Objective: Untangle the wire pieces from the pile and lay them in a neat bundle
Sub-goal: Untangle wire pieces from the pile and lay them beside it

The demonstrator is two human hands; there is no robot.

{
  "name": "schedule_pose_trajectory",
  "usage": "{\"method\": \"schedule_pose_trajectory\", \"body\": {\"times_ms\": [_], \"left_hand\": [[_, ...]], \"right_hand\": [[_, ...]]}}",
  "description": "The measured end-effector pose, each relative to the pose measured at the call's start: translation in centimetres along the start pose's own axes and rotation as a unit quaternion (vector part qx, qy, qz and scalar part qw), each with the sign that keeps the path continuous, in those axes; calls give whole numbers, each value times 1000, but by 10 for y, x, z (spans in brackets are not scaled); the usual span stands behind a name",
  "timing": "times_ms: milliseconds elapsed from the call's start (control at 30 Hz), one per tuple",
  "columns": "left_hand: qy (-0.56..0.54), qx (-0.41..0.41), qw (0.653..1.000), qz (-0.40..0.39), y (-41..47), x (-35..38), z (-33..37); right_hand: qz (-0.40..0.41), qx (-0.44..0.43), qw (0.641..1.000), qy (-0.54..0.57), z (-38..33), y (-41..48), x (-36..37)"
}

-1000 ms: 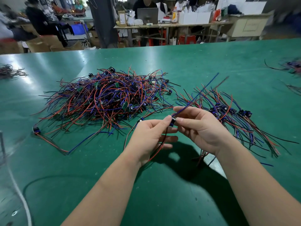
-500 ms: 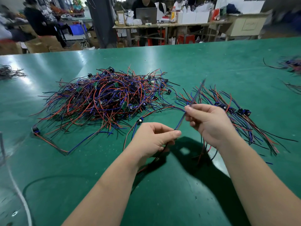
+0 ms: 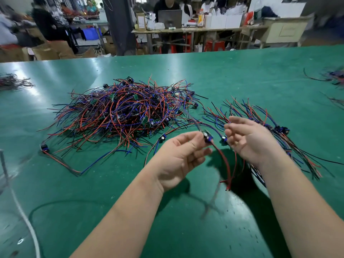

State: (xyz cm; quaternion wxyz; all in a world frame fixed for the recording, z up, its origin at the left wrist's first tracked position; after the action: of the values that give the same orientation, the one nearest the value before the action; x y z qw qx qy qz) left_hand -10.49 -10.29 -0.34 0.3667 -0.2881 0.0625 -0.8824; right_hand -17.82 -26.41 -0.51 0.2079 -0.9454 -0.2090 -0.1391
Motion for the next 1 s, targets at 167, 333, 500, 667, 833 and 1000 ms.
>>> {"method": "schedule_pose_trajectory", "body": {"times_ms": [167, 333, 500, 667, 833, 1000], "left_hand": [[-152, -61, 986, 35, 0, -3, 9], [-132, -29, 987, 88, 3, -7, 8], [-30, 67, 996, 53, 3, -4, 6], [94, 67, 990, -84, -6, 1, 4], [120, 37, 992, 34, 2, -4, 1], [149, 58, 985, 62, 2, -8, -4]], "right_hand": [[-222, -27, 958, -179, 29, -34, 31], [-199, -23, 980, -11, 23, -39, 39], [-116, -9, 991, 68, 18, -31, 35], [-135, 48, 979, 144, 5, -20, 27], [-180, -66, 981, -40, 10, -25, 24], [-158, -151, 963, -161, 16, -29, 28]]}}
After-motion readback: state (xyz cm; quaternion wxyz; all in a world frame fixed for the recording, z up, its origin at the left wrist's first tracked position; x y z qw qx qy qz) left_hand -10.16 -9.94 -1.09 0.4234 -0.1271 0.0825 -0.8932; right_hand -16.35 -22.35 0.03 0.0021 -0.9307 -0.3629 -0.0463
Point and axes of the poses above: each hand's wrist, its own y-axis towards the middle knuckle, its own x-axis out of the palm, z = x × y, the point moved 4 cm from there along y, towards the middle knuckle, and after that the axes turned 15 degrees about z, right-handed, at the moved point
